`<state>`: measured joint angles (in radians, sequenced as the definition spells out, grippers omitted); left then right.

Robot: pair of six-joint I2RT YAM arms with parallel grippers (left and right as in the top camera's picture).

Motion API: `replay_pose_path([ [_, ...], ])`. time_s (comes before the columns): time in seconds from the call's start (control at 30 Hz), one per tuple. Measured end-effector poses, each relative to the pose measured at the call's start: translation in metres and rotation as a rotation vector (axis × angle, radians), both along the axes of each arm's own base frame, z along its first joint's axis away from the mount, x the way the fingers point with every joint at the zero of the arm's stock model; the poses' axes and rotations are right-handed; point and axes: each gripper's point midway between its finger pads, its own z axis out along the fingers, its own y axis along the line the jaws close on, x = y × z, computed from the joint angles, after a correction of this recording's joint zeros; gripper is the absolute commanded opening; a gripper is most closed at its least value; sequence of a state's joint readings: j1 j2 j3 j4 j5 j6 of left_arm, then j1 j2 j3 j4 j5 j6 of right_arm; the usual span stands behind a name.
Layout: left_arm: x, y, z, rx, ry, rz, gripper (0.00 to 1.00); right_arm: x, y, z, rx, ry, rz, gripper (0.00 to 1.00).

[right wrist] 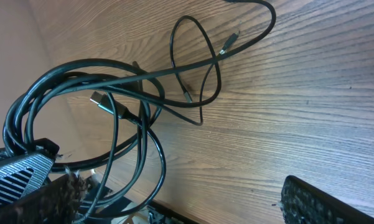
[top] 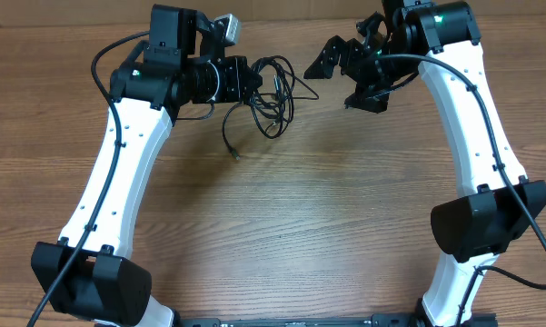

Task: Untangle cables
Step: 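Move the right gripper toward the left-held bundle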

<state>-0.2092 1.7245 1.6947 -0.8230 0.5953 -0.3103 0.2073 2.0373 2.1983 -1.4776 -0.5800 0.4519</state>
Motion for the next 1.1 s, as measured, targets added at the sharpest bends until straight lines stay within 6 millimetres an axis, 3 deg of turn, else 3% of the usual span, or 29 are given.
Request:
replay_pose_path([
  [0.6,0.007,0.011,-0.002,0.031,-0.015,0.035,0.04,0.005,0.001,0.001,-0.004,-0.054,0.038,1.0],
  [0.93,0.019,0.047,-0.001,0.03,-0.028,0.096,0.04,0.016,0.006,0.007,0.01,-0.127,0.061,1.0],
  [1.1,0.019,0.058,0.007,-0.046,-0.019,0.086,0.04,0.019,0.024,0.014,0.044,-0.179,0.1,1.0],
])
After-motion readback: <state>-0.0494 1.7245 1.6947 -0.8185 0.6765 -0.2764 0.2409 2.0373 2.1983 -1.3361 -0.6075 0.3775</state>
